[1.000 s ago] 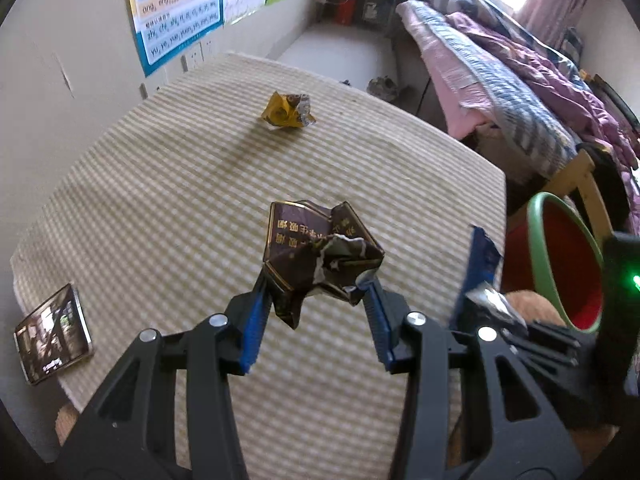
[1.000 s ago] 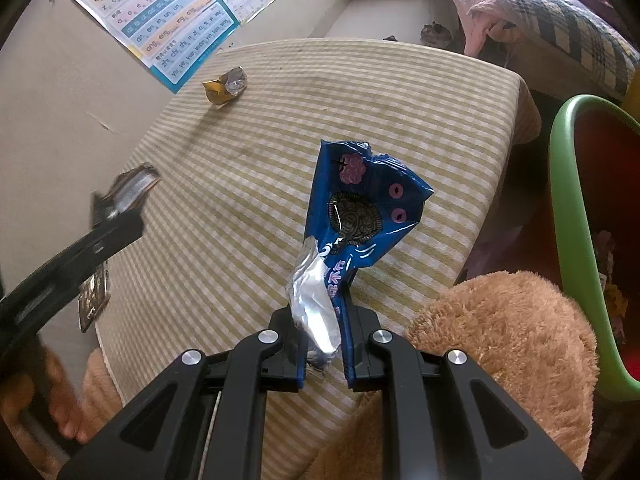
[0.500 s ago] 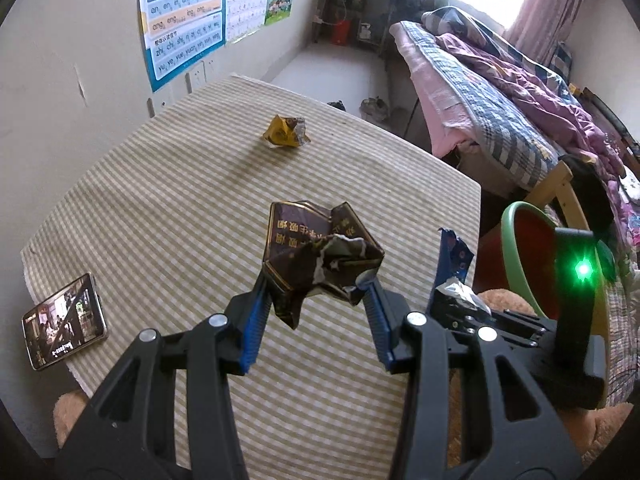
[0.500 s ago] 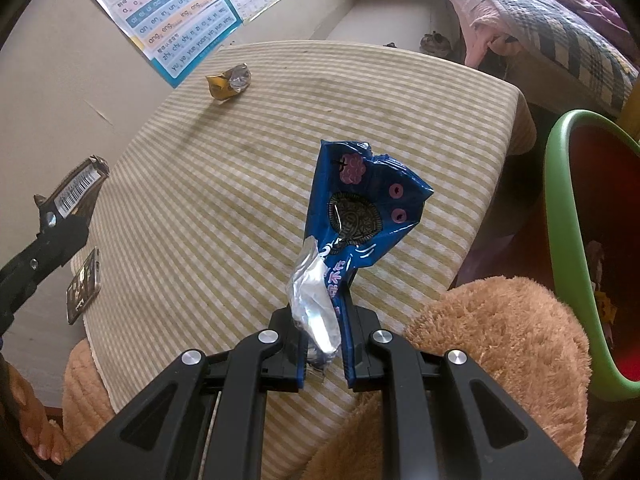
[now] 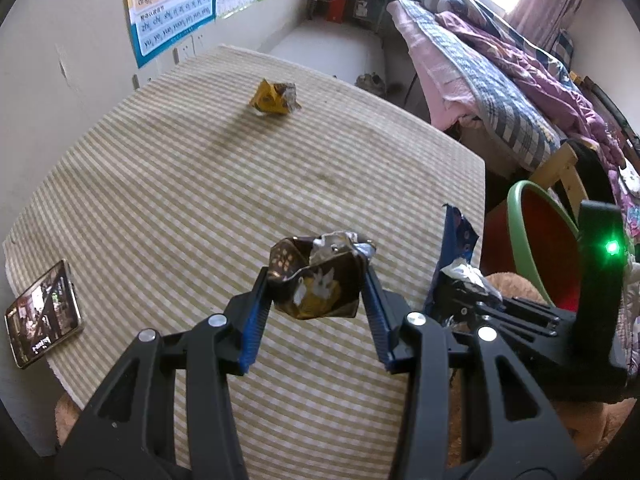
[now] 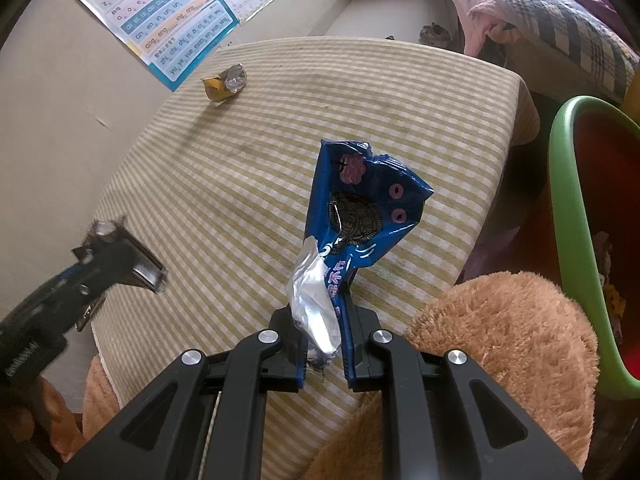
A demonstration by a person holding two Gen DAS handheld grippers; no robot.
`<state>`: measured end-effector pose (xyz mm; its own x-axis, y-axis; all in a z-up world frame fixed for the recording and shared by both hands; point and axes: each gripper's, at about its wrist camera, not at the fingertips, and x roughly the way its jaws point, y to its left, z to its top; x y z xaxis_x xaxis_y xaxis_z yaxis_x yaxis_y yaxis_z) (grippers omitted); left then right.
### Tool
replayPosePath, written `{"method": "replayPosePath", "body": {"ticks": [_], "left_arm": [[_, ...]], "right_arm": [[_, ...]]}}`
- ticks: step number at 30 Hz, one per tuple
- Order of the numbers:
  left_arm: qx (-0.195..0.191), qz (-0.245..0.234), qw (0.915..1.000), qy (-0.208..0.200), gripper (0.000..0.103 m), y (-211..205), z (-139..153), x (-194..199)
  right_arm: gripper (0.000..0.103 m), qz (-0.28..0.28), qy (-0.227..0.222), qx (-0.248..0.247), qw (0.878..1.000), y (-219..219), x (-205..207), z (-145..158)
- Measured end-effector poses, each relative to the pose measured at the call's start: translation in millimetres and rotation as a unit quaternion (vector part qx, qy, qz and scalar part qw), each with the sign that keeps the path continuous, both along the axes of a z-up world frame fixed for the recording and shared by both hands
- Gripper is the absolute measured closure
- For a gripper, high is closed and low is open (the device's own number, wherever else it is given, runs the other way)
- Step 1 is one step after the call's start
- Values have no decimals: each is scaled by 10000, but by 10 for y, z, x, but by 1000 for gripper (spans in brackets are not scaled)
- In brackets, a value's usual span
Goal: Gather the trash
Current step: 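Carry the brown wrapper and blue bag over the red bin with both tools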
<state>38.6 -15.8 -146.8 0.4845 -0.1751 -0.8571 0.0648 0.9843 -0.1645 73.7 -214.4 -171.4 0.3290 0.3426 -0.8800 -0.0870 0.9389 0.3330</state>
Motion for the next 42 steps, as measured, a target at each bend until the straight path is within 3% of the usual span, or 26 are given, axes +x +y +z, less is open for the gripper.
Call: {"method": "replayPosePath", "body": {"ticks": [9, 21, 42], "left_arm": [[18, -23, 10000, 66, 60, -30, -57, 2], [-33, -149, 9998, -159, 60, -157, 167, -16], [-58, -323, 9986, -426, 60, -360, 408, -19]], "right_arm": [[89, -45, -85, 108, 9999, -49, -9, 45], [88, -176, -593, 188, 9979, -134, -158, 348], [88, -581, -759, 326, 9949, -484, -221, 577]]}}
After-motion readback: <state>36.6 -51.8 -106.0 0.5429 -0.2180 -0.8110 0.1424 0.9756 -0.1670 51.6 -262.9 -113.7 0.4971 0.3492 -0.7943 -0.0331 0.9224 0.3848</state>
